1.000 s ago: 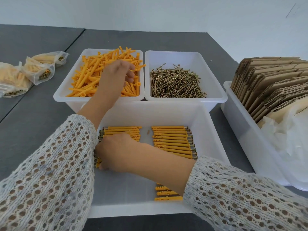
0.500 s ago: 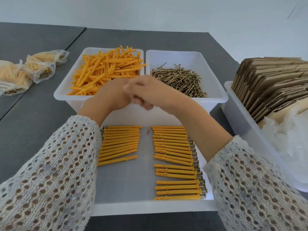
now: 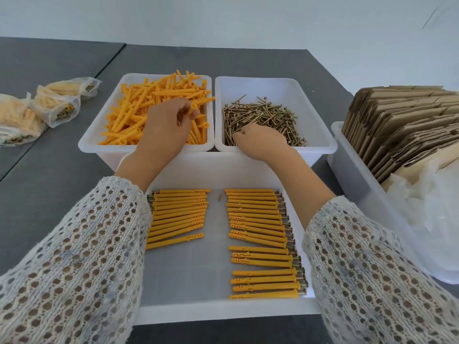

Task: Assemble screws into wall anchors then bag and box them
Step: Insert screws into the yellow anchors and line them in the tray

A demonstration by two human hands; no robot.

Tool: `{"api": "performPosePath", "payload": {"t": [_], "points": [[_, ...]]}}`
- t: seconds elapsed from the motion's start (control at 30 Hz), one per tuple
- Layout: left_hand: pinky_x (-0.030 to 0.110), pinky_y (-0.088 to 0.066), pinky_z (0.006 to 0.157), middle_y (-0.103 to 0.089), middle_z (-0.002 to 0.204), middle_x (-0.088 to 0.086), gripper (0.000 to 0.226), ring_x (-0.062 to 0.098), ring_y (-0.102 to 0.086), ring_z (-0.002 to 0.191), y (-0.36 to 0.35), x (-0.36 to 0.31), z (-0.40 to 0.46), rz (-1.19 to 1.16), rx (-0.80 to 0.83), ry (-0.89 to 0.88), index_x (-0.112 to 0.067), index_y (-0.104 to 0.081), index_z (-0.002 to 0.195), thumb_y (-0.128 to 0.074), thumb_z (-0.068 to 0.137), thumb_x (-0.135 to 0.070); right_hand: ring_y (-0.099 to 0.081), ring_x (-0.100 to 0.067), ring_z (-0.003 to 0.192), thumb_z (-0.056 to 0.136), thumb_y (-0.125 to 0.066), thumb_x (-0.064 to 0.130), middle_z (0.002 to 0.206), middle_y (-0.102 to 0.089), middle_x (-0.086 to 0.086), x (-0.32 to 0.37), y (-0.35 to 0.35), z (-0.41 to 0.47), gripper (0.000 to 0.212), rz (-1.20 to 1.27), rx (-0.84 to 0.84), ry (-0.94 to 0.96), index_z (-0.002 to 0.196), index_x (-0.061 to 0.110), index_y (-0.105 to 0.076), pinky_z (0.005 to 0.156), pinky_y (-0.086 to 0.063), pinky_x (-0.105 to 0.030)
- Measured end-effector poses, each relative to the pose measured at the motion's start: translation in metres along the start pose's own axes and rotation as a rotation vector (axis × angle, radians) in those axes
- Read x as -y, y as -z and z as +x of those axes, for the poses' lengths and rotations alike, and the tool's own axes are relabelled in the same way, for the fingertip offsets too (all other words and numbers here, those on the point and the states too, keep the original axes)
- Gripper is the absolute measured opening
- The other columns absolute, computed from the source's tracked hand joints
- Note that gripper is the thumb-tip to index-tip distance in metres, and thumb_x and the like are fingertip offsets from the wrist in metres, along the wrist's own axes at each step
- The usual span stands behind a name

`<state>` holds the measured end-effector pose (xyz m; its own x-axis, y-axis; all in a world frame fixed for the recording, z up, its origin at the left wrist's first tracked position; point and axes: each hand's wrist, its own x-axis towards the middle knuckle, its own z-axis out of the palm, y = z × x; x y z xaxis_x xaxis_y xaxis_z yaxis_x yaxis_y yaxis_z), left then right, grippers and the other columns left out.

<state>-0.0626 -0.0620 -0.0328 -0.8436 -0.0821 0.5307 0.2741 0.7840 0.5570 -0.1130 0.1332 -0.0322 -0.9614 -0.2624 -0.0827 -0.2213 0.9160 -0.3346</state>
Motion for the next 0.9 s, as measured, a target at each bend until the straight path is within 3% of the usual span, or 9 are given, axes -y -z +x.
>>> {"api": "performPosePath", "payload": {"t": [0.07,0.17,0.23,0.4,0.47,0.6,0.7,0.83,0.9], "points": [[0.021,-0.046,0.072,-0.073,0.097,0.003,0.015,0.015,-0.062,0.079,0.001,-0.001,0.001,-0.042,-0.031,0.001,-0.007,-0.07,0.097,-0.055,0.097,-0.012,-0.04,-0.023,0.063,0.099,-0.033,0.031,0.065,-0.042,0.0,0.001,0.002,0.002,0.038,-0.008,0.05,0.005,0.063,0.017,-0.036,0.06,-0.031,-0.032],[0.01,-0.04,0.068,-0.073,0.097,0.0,0.019,0.001,-0.058,0.074,0.001,-0.002,0.003,-0.096,-0.025,0.021,-0.006,-0.068,0.09,-0.055,0.099,-0.018,-0.04,-0.022,0.065,0.098,-0.031,0.03,0.067,-0.041,0.0,0.002,0.003,0.002,0.036,-0.007,0.088,-0.011,0.064,0.018,-0.035,0.066,-0.033,-0.033],[0.006,-0.036,0.063,-0.071,0.09,-0.002,0.023,0.001,-0.053,0.068,0.002,-0.003,0.002,-0.113,-0.026,0.025,-0.008,-0.068,0.089,-0.052,0.101,-0.02,-0.039,-0.022,0.07,0.097,-0.03,0.026,0.07,-0.039,0.0,0.004,0.003,0.003,0.033,-0.008,0.136,-0.014,0.065,0.019,-0.032,0.07,-0.033,-0.034],[0.031,-0.039,0.059,-0.062,0.075,0.003,0.03,0.013,-0.048,0.06,0.005,-0.006,-0.002,-0.11,-0.026,-0.032,-0.015,-0.066,0.09,-0.046,0.104,-0.03,-0.033,-0.019,0.063,0.094,-0.033,0.029,0.067,-0.035,0.002,0.007,0.006,0.0,0.032,0.005,0.148,0.017,0.064,0.022,-0.029,0.06,-0.028,-0.032],[0.038,-0.038,0.057,-0.06,0.072,0.004,0.034,0.024,-0.049,0.063,0.005,-0.006,-0.003,-0.052,-0.026,-0.067,-0.015,-0.066,0.089,-0.044,0.105,-0.036,-0.033,-0.017,0.058,0.093,-0.036,0.03,0.064,-0.037,0.003,0.005,0.005,-0.002,0.033,0.02,0.105,0.02,0.062,0.021,-0.032,0.058,-0.027,-0.031],[0.035,-0.034,0.058,-0.056,0.074,-0.002,0.035,0.019,-0.045,0.077,0.002,-0.006,-0.006,0.136,-0.022,-0.112,-0.018,-0.064,0.089,-0.041,0.105,-0.041,-0.035,-0.017,0.054,0.092,-0.038,0.023,0.06,-0.039,0.004,0.004,0.002,-0.006,0.032,0.057,-0.003,0.055,0.06,0.02,-0.036,0.054,-0.025,-0.029],[0.04,-0.038,0.06,-0.057,0.075,0.003,0.034,0.021,-0.046,0.074,0.001,-0.004,-0.005,0.111,0.026,-0.141,-0.014,-0.062,0.089,-0.042,0.105,-0.036,-0.039,-0.019,0.059,0.093,-0.037,0.014,0.061,-0.042,0.004,0.003,-0.001,-0.009,0.031,0.077,-0.146,0.063,0.061,0.018,-0.037,0.053,-0.026,-0.028],[0.037,-0.036,0.056,-0.058,0.073,0.007,0.034,0.019,-0.045,0.062,0.0,-0.004,-0.005,0.058,0.044,-0.143,-0.01,-0.062,0.091,-0.043,0.106,-0.034,-0.055,-0.025,0.076,0.101,-0.035,0.016,0.086,-0.06,-0.007,0.006,0.001,-0.009,0.03,0.166,-0.357,0.107,0.083,0.008,-0.058,0.06,-0.039,-0.03],[0.035,-0.034,0.055,-0.055,0.069,0.004,0.034,0.017,-0.043,0.059,0.0,-0.005,-0.005,0.067,0.038,-0.145,-0.01,-0.063,0.092,-0.042,0.106,-0.033,-0.058,-0.027,0.078,0.104,-0.033,0.019,0.089,-0.063,-0.012,0.008,0.005,-0.009,0.032,0.214,-0.446,0.147,0.094,0.004,-0.06,0.064,-0.043,-0.036]]}}
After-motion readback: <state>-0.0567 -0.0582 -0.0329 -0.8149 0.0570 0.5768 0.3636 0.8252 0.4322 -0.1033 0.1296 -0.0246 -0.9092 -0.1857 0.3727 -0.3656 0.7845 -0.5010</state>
